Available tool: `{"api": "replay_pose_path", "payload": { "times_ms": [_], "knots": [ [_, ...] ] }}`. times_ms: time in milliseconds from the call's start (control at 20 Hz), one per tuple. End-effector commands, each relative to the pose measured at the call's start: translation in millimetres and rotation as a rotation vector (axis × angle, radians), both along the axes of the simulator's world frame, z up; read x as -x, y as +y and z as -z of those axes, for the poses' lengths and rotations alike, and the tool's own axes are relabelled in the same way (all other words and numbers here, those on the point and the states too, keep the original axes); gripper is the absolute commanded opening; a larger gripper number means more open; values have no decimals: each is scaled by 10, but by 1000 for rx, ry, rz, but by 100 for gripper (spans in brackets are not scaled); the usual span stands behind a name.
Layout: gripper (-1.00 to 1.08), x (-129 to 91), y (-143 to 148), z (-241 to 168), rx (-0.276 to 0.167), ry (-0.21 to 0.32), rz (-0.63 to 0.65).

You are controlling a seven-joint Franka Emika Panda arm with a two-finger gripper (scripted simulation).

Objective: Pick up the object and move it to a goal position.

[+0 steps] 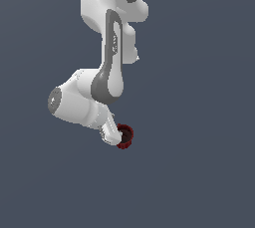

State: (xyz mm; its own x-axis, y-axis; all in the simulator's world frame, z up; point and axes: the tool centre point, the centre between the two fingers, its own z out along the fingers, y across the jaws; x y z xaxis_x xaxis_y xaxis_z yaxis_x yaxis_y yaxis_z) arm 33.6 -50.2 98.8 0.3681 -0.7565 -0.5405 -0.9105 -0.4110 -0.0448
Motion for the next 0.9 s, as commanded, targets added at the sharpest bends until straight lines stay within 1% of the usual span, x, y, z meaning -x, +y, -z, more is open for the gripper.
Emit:
{"api": "replay_pose_path", "payload": {
  "times_ms": [0,200,550,700,750,850],
  "knots": [
    [108,-6,0,5,-8,8,14],
    [108,1,8,18,-5,6,10],
    [108,51,134,224,-7,9,14],
    [108,60,155,253,-7,9,15],
    [-100,60,155,253,-7,9,15],
    [-100,60,155,253,-7,9,15]
  ]
}}
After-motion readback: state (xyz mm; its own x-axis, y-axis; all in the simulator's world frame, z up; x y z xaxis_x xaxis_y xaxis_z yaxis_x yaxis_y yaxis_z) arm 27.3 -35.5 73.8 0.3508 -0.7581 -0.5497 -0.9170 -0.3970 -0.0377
